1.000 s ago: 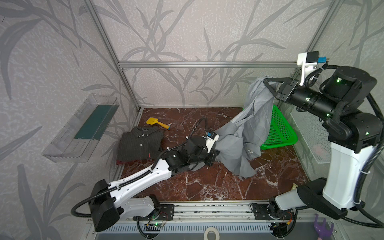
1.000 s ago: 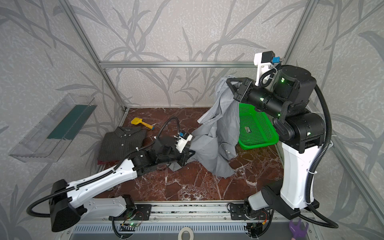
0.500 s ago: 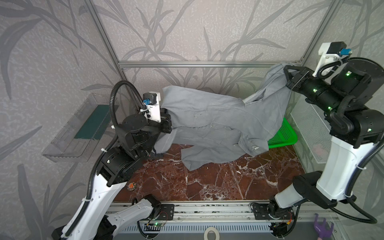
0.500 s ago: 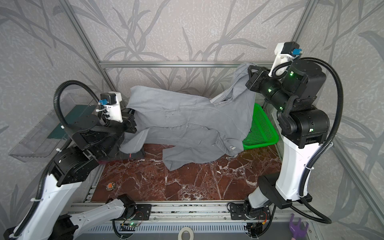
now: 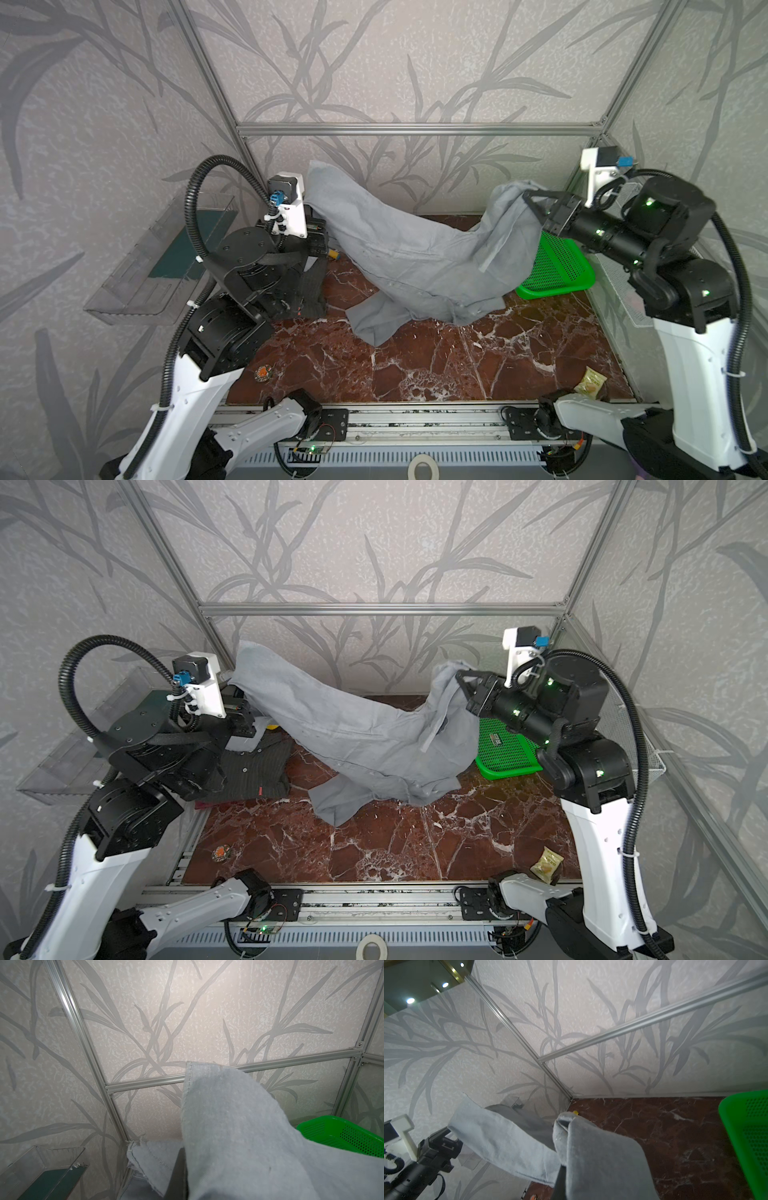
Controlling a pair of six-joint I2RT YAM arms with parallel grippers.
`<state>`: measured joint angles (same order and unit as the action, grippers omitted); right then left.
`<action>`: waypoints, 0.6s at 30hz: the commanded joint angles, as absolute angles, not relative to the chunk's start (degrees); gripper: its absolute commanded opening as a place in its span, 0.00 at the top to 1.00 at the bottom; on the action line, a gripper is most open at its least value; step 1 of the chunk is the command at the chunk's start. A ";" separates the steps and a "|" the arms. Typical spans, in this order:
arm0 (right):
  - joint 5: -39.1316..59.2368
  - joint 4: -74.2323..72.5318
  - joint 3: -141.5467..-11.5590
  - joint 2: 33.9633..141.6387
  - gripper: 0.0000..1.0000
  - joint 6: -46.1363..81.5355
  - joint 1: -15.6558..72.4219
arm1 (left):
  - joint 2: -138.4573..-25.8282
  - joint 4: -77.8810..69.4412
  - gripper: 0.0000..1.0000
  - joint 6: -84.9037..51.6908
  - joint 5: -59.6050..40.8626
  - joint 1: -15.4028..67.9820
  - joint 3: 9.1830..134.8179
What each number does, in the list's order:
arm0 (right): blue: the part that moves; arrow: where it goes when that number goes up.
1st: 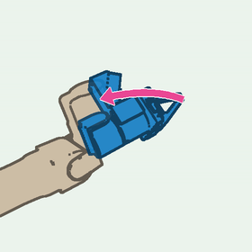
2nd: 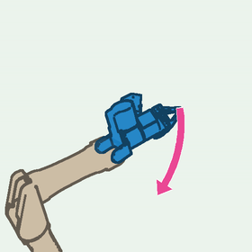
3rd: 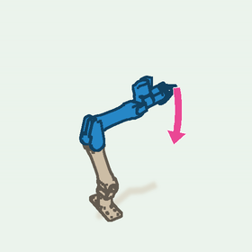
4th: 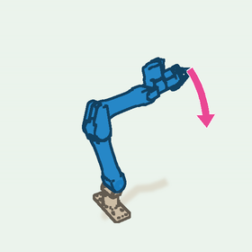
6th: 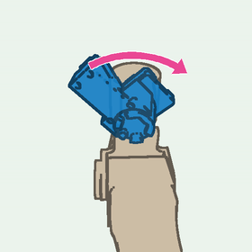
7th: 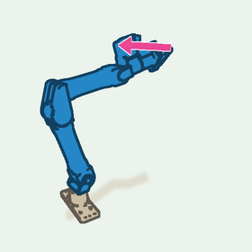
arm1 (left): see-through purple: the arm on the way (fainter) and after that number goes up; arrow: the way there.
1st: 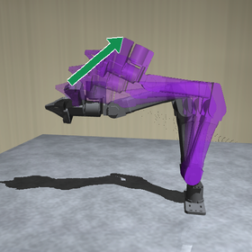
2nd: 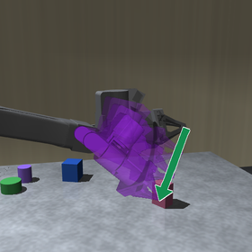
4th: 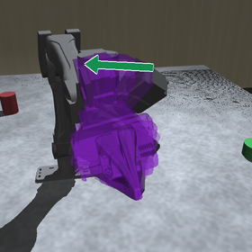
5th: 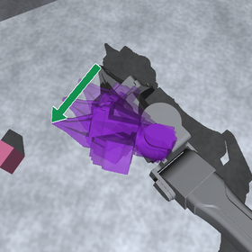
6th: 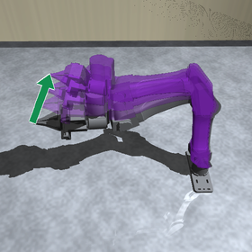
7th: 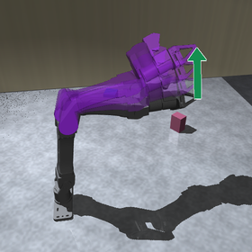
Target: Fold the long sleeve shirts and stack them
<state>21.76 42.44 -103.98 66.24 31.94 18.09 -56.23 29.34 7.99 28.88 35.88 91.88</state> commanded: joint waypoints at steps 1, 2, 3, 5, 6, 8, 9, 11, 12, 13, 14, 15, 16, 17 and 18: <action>23.47 34.04 -94.09 60.63 1.00 33.30 22.70 | -55.81 28.91 1.00 9.30 30.05 35.71 89.64; 22.36 32.27 -89.84 58.92 1.00 33.12 25.58 | -55.85 28.26 1.00 9.24 30.25 35.65 89.09; 20.97 31.15 -86.15 57.71 1.00 32.89 28.19 | -56.18 28.13 1.00 9.09 30.19 35.73 89.24; 19.04 31.00 -81.90 56.98 1.00 32.20 30.93 | -57.10 29.01 1.00 8.57 29.61 35.68 90.94; 18.82 31.29 -80.37 56.95 1.00 31.61 31.06 | -57.69 29.85 1.00 8.08 29.03 35.64 92.15; 17.27 30.96 -77.30 56.45 1.00 31.88 31.06 | -58.38 30.92 1.00 7.59 28.14 35.69 93.67; 17.55 30.05 -75.85 56.24 1.00 31.83 31.11 | -58.54 30.81 1.00 7.53 27.99 35.69 93.73; 16.40 29.37 -75.38 56.86 1.00 31.33 31.11 | -58.57 30.26 1.00 7.50 28.15 35.64 92.92; 15.69 29.74 -76.18 57.53 1.00 30.40 31.03 | -58.73 30.06 1.00 7.56 27.88 35.68 92.36; 15.18 30.66 -77.39 58.53 1.00 29.51 30.90 | -59.16 30.35 1.00 7.56 27.49 35.64 92.12; 14.90 31.96 -79.19 59.68 1.00 28.45 30.70 | -59.70 30.85 1.00 7.32 27.09 35.72 92.18; 14.92 32.93 -80.64 60.69 1.00 27.28 30.76 | -60.09 31.11 1.00 7.09 26.73 35.70 92.22; 15.56 33.30 -81.09 61.42 1.00 26.67 30.76 | -60.13 30.90 1.00 6.90 26.70 35.71 92.08; 16.80 33.65 -80.96 62.58 1.00 26.54 30.75 | -60.07 30.31 1.00 6.88 26.70 35.71 91.85; 18.27 33.96 -80.23 63.88 0.96 26.67 30.76 | -59.83 29.99 1.00 6.86 26.90 35.70 91.84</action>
